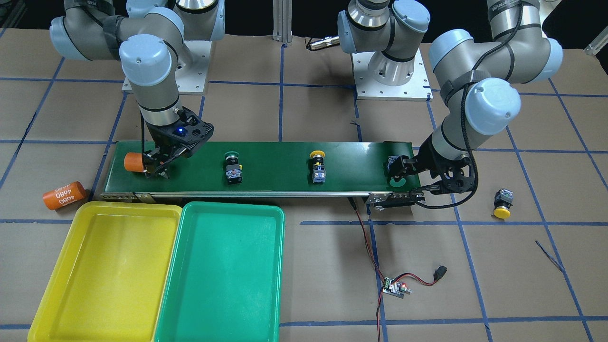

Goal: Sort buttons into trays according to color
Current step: 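Grasp the last yellow switch with left gripper while right grasps green switch at conveyor end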

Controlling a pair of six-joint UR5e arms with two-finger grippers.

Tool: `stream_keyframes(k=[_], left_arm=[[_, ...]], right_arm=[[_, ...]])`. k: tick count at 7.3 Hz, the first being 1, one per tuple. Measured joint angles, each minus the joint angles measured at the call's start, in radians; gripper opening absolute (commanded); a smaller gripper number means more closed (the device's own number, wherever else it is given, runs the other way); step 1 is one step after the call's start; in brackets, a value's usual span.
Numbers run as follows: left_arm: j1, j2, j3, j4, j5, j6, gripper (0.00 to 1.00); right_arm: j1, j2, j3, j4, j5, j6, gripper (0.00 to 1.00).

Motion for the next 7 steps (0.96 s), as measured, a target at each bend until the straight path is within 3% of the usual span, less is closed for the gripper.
stream_keyframes(k=[2, 3, 5, 7], left_arm=[[0.060, -0.005, 0.138, -0.069, 0.009, 0.095, 1.00], [0.126, -0.012, 0.163, -0.091, 0.012, 0.252, 1.00], [0.308, -0.053, 0.156, -0.071, 0.005, 0.543, 1.00], [0.386, -0.118, 0.127, 0.045, 0.010, 0.688, 1.00]], right_arm=[[0.000, -0.014, 0.002, 0.006, -0.002, 0.294, 1.00], [0.000, -0.018, 0.004, 0.007, -0.002, 0.435, 1.00], [0.000, -0.026, 0.006, 0.014, 0.003, 0.621, 1.00], [0.000, -0.039, 0.008, 0.014, 0.010, 0.795, 1.00]])
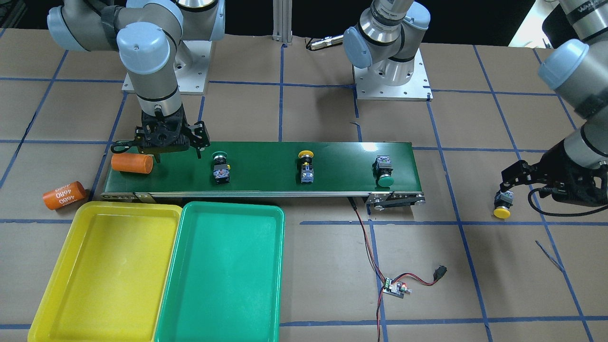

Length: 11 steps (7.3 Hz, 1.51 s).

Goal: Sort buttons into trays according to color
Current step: 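Grasp the last yellow switch with left gripper while right grasps green switch at conveyor end, then place yellow switch on conveyor with left while right carries green switch to green tray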

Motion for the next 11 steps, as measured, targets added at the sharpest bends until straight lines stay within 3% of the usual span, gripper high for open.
stream_keyframes(k=[3, 7, 8, 9, 11], left_arm=[[0.086, -0.072, -0.075, 0.149, -0.008, 0.206, 1.00], [0.106, -0.153, -0.102, 0.182, -0.009, 0.278, 0.99], [0.107, -0.167, -0.105, 0.183, -0.008, 0.279, 0.38], [0.108, -0.177, -0.105, 0.183, -0.007, 0.279, 0.00], [0.109, -0.182, -0.102, 0.183, -0.007, 0.278, 0.00]], right_arm=[[0.001, 0.003, -0.003, -0.005, 0.004, 0.092, 1.00], [0.002, 0.021, 0.000, 0.004, 0.030, 0.091, 1.00], [0.002, 0.036, 0.000, 0.005, 0.041, 0.091, 1.00], [0.001, 0.053, 0.000, 0.005, 0.046, 0.090, 1.00], [0.001, 0.079, 0.000, 0.003, 0.048, 0.089, 1.00]])
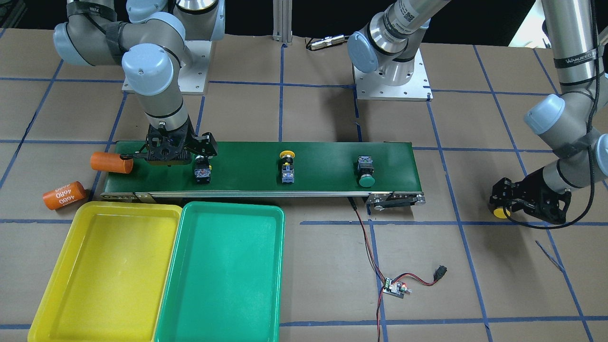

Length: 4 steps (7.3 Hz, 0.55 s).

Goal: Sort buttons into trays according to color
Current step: 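Place yellow switch on conveyor with left while right carries green switch to green tray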

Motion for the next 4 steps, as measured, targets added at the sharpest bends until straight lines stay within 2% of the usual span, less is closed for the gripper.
stream_keyframes(k=[2, 4], left_arm=[[-0.002, 0.024, 0.010, -0.007, -0.001, -0.008, 0.00], [-0.025, 0.094, 0.017, -0.058, -0.006, -0.105, 0.00]], right_arm=[[0.000, 0.012, 0.000, 0.000, 0.000, -0.001, 1.00], [0.000, 0.014, 0.001, 0.002, 0.000, -0.001, 1.00]])
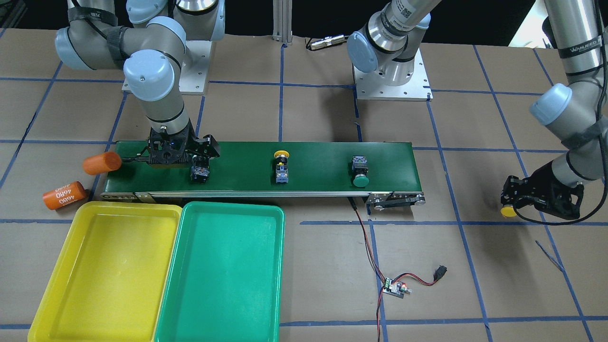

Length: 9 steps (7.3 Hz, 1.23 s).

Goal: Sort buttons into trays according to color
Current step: 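Place yellow switch on conveyor with left while right carries green switch to green tray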

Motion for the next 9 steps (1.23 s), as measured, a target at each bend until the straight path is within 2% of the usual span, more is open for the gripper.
stream_keyframes(k=[1, 2, 4, 6, 7, 9], left_arm=[[-0.029, 0.046, 0.001, -0.043, -0.013, -0.083, 0.00], [-0.083, 0.094, 0.002, -0.084, -0.023, -0.187, 0.00], [-0.213, 0.173, 0.007, -0.147, -0.024, -0.422, 0.00], [-0.290, 0.210, 0.006, -0.189, -0.030, -0.588, 0.00], [-0.322, 0.218, -0.004, -0.196, -0.033, -0.650, 0.00], [-0.375, 0.223, -0.041, -0.198, -0.035, -0.721, 0.00]], right_arm=[[0.001, 0.000, 0.000, 0.001, 0.000, 0.000, 1.00], [0.001, 0.000, 0.000, 0.001, 0.000, 0.000, 0.94], [0.001, 0.001, 0.000, -0.008, 0.010, -0.002, 0.44], [0.001, 0.004, -0.004, -0.014, 0.041, -0.032, 0.10], [0.000, 0.004, -0.005, -0.014, 0.046, -0.043, 0.00], [0.000, 0.003, -0.012, -0.009, 0.049, -0.050, 0.00]])
